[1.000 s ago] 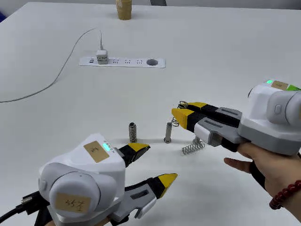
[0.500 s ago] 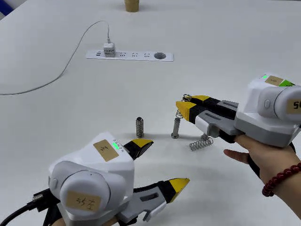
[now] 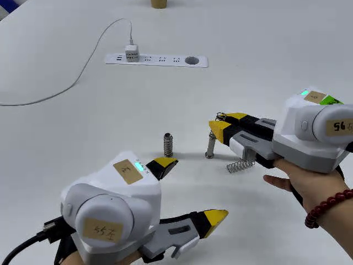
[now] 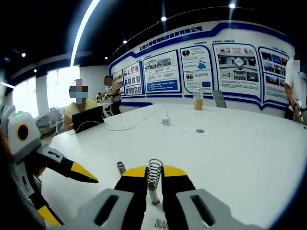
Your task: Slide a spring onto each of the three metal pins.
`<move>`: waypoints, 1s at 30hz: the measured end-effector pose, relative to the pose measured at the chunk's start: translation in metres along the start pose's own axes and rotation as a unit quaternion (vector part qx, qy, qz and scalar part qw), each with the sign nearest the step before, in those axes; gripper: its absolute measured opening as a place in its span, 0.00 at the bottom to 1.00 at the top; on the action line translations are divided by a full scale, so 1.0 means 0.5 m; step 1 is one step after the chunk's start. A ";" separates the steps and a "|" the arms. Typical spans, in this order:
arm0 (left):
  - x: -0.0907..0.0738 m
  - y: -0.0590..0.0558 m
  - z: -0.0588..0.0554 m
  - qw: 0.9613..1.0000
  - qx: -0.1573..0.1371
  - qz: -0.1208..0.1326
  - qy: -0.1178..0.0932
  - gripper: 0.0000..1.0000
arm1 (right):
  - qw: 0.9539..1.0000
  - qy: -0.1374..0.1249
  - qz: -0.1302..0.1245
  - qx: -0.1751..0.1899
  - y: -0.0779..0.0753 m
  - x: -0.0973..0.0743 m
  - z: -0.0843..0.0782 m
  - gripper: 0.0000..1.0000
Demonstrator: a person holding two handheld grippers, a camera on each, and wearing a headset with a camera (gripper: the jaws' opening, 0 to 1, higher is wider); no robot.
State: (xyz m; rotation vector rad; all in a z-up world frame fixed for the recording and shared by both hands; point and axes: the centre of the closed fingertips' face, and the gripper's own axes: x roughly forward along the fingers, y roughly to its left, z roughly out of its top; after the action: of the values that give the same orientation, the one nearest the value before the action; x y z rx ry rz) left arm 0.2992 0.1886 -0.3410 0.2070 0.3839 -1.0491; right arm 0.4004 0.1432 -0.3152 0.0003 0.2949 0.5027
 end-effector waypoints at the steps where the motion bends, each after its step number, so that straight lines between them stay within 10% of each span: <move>1: 0.000 0.001 0.000 1.000 0.000 0.001 -0.001 0.66 | 1.000 0.001 0.000 -0.002 0.000 0.000 -0.002 0.12; 30: -0.005 0.009 0.004 1.000 -0.013 0.006 -0.009 0.66 | 0.996 0.057 -0.004 -0.064 0.012 0.023 -0.068 0.12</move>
State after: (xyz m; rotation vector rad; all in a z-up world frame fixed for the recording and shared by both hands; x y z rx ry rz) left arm 0.3023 0.1919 -0.3381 0.1758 0.3796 -1.0324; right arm 0.3979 0.1515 -0.3506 -0.1547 0.3745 0.5143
